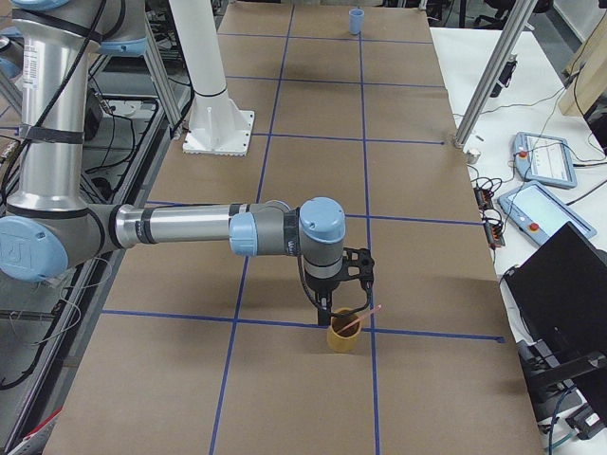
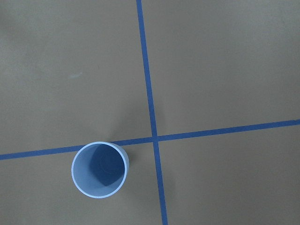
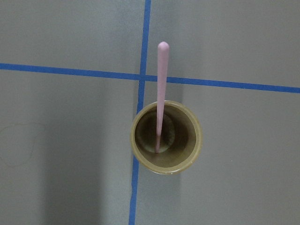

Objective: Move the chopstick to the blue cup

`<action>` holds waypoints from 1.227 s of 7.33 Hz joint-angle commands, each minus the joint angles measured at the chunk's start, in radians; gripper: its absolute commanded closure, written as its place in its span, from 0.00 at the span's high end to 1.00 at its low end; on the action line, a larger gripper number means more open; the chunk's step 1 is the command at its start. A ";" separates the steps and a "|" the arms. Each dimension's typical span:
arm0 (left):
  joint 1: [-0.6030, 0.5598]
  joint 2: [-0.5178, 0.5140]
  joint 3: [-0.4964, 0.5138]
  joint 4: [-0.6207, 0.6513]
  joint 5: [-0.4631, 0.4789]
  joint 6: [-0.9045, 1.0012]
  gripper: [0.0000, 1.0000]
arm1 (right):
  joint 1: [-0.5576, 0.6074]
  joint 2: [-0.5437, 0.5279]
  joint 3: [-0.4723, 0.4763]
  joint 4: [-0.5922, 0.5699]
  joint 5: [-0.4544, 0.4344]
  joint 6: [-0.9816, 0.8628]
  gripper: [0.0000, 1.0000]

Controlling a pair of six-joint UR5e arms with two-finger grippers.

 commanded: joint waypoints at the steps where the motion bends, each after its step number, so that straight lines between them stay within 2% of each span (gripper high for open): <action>1: -0.002 0.000 -0.027 0.003 0.004 0.000 0.99 | 0.000 -0.002 0.000 0.001 0.006 -0.001 1.00; 3: -0.002 0.001 -0.072 0.001 0.004 0.003 0.99 | -0.002 0.001 -0.023 0.012 0.008 0.008 1.00; 4: -0.002 -0.005 -0.081 -0.003 0.001 0.003 0.99 | -0.002 0.002 -0.029 0.073 0.006 0.009 1.00; 6: 0.003 -0.031 -0.060 -0.057 0.004 -0.002 0.99 | -0.002 0.007 -0.101 0.229 0.014 0.014 1.00; 7: 0.003 -0.058 -0.031 -0.063 -0.001 -0.015 0.99 | 0.000 -0.033 -0.093 0.301 0.072 0.006 1.00; 8: 0.003 -0.053 -0.037 -0.063 -0.007 -0.015 0.99 | 0.000 -0.063 -0.127 0.437 0.128 0.005 1.00; 9: 0.003 -0.045 -0.032 -0.071 -0.025 -0.009 0.99 | 0.000 -0.062 -0.121 0.507 0.147 0.055 1.00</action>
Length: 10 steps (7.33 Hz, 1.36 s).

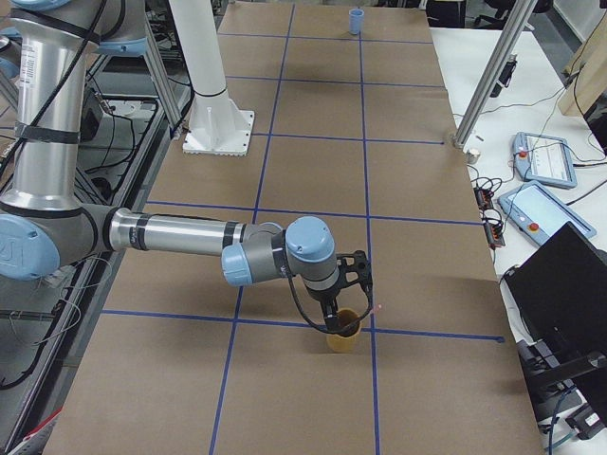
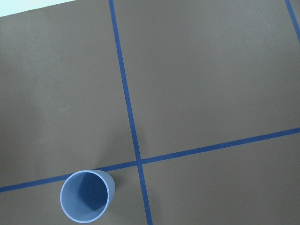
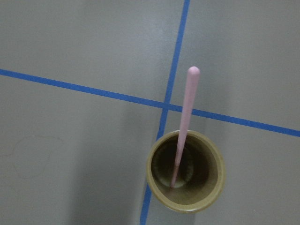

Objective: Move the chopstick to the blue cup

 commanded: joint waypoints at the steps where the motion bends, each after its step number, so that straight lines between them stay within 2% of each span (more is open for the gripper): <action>1: 0.002 0.011 0.009 -0.055 -0.017 -0.011 0.99 | -0.024 -0.006 0.035 0.110 0.070 0.195 1.00; 3: 0.005 0.019 0.074 -0.102 -0.006 0.001 0.99 | -0.145 -0.009 0.147 0.105 0.048 0.441 1.00; 4: 0.005 0.043 0.151 -0.195 -0.006 0.001 0.99 | -0.199 -0.009 0.187 0.086 0.025 0.509 1.00; 5: 0.009 0.047 0.253 -0.309 -0.004 -0.006 0.99 | -0.234 -0.004 0.241 0.002 -0.024 0.517 1.00; 6: 0.023 0.045 0.327 -0.374 -0.004 -0.008 0.99 | -0.251 0.000 0.261 -0.040 -0.069 0.519 1.00; 10: 0.118 0.028 0.429 -0.438 0.056 -0.011 0.99 | -0.258 0.000 0.255 -0.040 -0.071 0.519 1.00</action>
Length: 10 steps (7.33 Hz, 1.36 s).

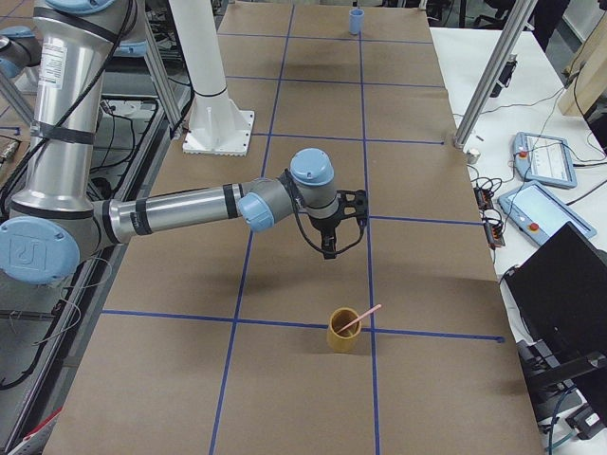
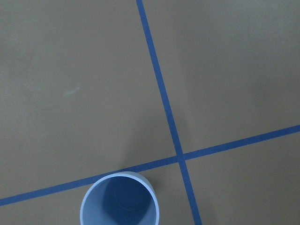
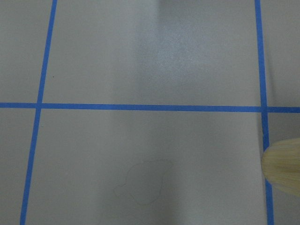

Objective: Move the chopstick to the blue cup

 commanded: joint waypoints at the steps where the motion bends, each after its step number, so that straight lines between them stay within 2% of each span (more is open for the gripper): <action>1: 0.033 -0.011 0.075 -0.067 0.013 0.000 0.99 | -0.002 0.000 -0.002 -0.001 -0.001 0.001 1.00; 3: 0.075 -0.032 0.121 -0.081 0.016 0.000 0.98 | -0.003 0.000 -0.002 -0.001 -0.001 -0.001 1.00; 4: 0.090 -0.036 0.139 -0.117 0.072 -0.002 0.98 | -0.003 0.000 -0.004 -0.001 -0.002 0.001 1.00; 5: 0.110 -0.036 0.158 -0.134 0.091 -0.002 0.83 | -0.003 0.000 -0.007 -0.001 -0.002 -0.001 1.00; 7: 0.113 -0.022 0.160 -0.135 0.091 0.000 0.13 | -0.005 0.000 -0.009 -0.001 -0.002 -0.001 1.00; 8: 0.113 -0.020 0.158 -0.135 0.090 0.003 0.00 | -0.005 0.000 -0.009 -0.001 -0.002 0.001 1.00; 10: 0.112 0.000 0.123 -0.132 0.080 0.009 0.00 | -0.005 0.002 -0.009 -0.001 -0.002 0.001 1.00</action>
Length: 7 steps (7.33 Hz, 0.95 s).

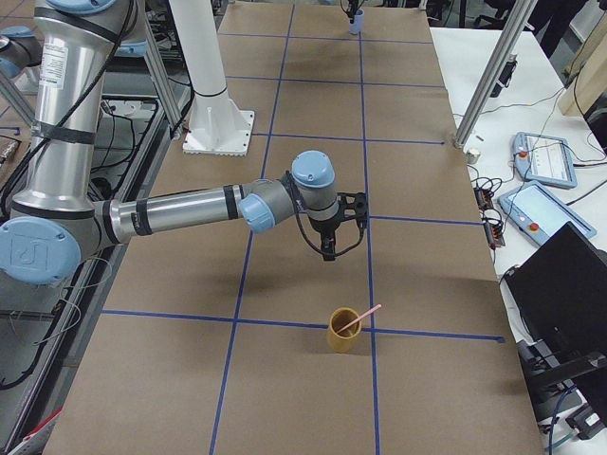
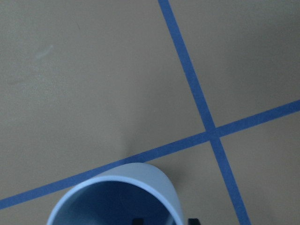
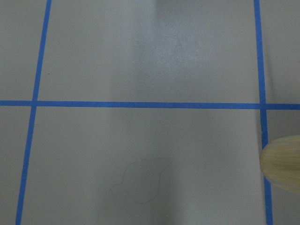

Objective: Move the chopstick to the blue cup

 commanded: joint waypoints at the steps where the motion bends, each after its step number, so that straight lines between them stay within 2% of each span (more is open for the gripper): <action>1: -0.002 0.046 -0.093 0.025 -0.012 0.003 0.00 | 0.000 0.001 0.000 0.000 0.000 0.001 1.00; 2: -0.018 0.042 -0.145 0.084 -0.076 0.005 0.00 | 0.000 0.001 0.000 0.000 0.000 0.001 1.00; 3: -0.072 0.039 -0.217 0.174 -0.098 0.005 0.00 | 0.000 0.001 0.000 0.000 0.002 -0.001 1.00; 4: -0.075 0.030 -0.319 0.300 -0.096 0.003 0.00 | 0.000 0.001 0.000 0.002 0.002 -0.001 1.00; 6: -0.064 -0.059 -0.475 0.532 -0.095 -0.023 0.00 | 0.000 0.001 0.000 0.003 0.002 0.001 1.00; 7: 0.001 -0.094 -0.556 0.590 -0.093 -0.135 0.00 | 0.000 0.001 0.000 0.003 0.002 0.001 1.00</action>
